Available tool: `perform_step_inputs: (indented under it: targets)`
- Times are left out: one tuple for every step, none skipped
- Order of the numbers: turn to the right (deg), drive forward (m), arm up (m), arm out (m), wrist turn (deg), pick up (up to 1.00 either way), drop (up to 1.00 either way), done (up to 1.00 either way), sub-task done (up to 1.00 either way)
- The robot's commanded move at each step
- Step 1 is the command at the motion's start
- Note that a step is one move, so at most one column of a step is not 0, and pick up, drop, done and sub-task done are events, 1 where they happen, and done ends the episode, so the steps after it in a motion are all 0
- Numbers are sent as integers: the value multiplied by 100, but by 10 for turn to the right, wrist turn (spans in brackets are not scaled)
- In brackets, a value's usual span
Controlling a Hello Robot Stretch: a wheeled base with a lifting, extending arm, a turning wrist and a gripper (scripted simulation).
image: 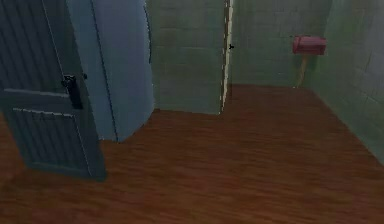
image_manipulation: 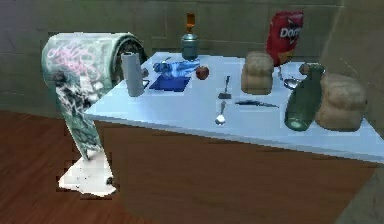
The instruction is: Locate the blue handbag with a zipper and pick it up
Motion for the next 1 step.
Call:
perform_step_inputs:
  targets:
    - [450,0,0,0,0,0,0,0,0]
